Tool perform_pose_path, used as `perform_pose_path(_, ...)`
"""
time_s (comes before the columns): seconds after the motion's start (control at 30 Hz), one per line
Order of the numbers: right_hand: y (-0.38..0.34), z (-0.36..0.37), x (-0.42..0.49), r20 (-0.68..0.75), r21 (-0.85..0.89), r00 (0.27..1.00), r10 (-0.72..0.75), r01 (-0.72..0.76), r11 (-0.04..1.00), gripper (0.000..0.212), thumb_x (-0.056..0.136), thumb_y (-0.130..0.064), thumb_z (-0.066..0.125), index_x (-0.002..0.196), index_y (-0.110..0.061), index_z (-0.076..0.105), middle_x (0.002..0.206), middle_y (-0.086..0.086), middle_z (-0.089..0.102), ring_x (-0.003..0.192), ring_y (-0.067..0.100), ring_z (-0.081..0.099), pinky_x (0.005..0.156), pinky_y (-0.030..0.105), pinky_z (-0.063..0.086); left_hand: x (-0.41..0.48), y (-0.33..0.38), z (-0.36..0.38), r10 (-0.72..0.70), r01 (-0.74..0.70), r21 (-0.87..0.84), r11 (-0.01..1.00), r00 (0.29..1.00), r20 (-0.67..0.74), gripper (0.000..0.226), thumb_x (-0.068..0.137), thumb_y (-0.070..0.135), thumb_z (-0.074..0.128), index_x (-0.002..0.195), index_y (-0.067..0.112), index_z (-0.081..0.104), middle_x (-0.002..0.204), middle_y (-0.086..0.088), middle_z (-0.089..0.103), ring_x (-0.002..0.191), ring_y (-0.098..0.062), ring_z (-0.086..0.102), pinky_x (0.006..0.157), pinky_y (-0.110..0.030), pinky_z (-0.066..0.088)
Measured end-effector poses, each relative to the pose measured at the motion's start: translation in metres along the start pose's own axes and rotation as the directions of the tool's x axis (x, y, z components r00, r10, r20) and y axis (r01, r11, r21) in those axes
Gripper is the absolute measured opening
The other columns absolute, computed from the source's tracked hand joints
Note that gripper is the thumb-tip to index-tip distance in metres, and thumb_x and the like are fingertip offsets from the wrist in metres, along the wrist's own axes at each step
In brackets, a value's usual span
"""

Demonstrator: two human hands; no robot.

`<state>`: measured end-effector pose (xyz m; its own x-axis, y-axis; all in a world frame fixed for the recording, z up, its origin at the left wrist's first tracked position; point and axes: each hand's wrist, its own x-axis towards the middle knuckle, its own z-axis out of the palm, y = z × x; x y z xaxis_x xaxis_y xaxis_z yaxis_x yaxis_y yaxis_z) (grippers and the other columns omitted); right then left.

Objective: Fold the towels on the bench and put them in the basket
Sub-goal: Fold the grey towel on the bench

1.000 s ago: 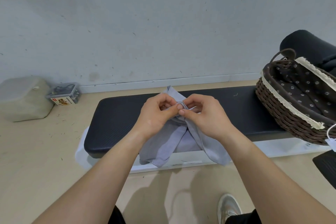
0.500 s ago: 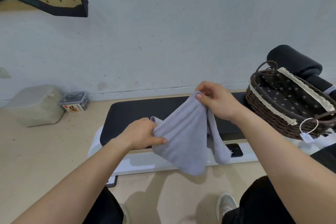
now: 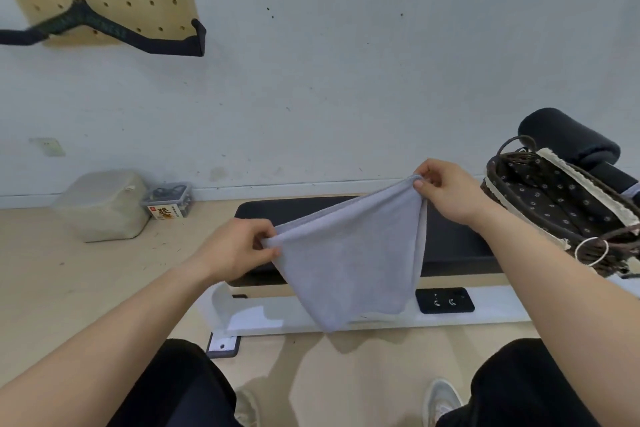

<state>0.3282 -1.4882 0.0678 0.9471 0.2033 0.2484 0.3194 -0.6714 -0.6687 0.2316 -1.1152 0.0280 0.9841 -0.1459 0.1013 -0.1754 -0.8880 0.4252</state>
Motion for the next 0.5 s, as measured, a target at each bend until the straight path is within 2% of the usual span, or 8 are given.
perform_pose_path(0.07, 0.009, 0.006, -0.008, 0.052, -0.024, 0.998, 0.041, -0.040, 0.999, 0.011, 0.097, -0.017, 0.058, 0.088, -0.023, 0.060, 0.083, 0.000, 0.067, 0.079, 0.020, 0.060, 0.069, 0.031, 0.044, -0.001, -0.001, -0.009, -0.053, 0.043, -0.109, 0.993, 0.994, -0.095, 0.012, 0.082, 0.035, 0.077, 0.075, 0.032, 0.067, 0.078, 0.012, 0.069, 0.075, -0.005, 0.063, 0.067, -0.029, 0.053)
perform_pose_path(0.17, 0.017, 0.014, -0.019, 0.132, -0.003, 0.989, 0.068, -0.068, 0.998, 0.014, 0.097, -0.014, 0.058, 0.087, -0.024, 0.060, 0.071, -0.003, 0.068, 0.068, 0.017, 0.060, 0.077, 0.039, 0.051, -0.001, 0.002, -0.017, -0.106, 0.076, -0.190, 0.979, 0.982, -0.156, 0.017, 0.077, 0.027, 0.083, 0.071, 0.030, 0.067, 0.079, 0.010, 0.071, 0.076, -0.009, 0.065, 0.068, -0.027, 0.052)
perform_pose_path(0.3, 0.016, 0.019, -0.026, 0.154, 0.058, 0.986, 0.070, -0.080, 0.995, 0.014, 0.097, -0.013, 0.058, 0.090, -0.024, 0.062, 0.068, -0.005, 0.069, 0.066, 0.012, 0.062, 0.083, 0.046, 0.056, -0.002, 0.006, -0.019, -0.142, 0.105, -0.183, 0.977, 0.970, -0.198, 0.023, 0.073, 0.020, 0.086, 0.073, 0.028, 0.064, 0.074, 0.009, 0.068, 0.072, -0.011, 0.062, 0.060, -0.022, 0.044)
perform_pose_path(0.43, 0.009, 0.019, -0.028, 0.113, 0.204, 0.988, 0.104, -0.126, 0.971, 0.008, 0.098, -0.015, 0.058, 0.093, -0.018, 0.064, 0.080, 0.013, 0.072, 0.079, 0.028, 0.068, 0.087, 0.054, 0.057, 0.003, 0.006, -0.014, -0.146, 0.119, -0.123, 0.985, 0.958, -0.248, 0.029, 0.073, 0.019, 0.086, 0.084, 0.029, 0.061, 0.088, 0.005, 0.064, 0.076, -0.011, 0.057, 0.061, -0.019, 0.039)
perform_pose_path(0.5, 0.008, 0.020, -0.028, 0.110, 0.261, 0.982, 0.152, -0.176, 0.949, 0.009, 0.098, -0.019, 0.057, 0.094, -0.016, 0.064, 0.088, 0.017, 0.072, 0.090, 0.035, 0.068, 0.091, 0.055, 0.055, 0.006, 0.005, -0.011, -0.176, 0.148, -0.131, 0.980, 0.956, -0.235, 0.038, 0.074, 0.019, 0.085, 0.104, 0.028, 0.063, 0.102, 0.005, 0.063, 0.080, -0.013, 0.057, 0.067, -0.021, 0.040)
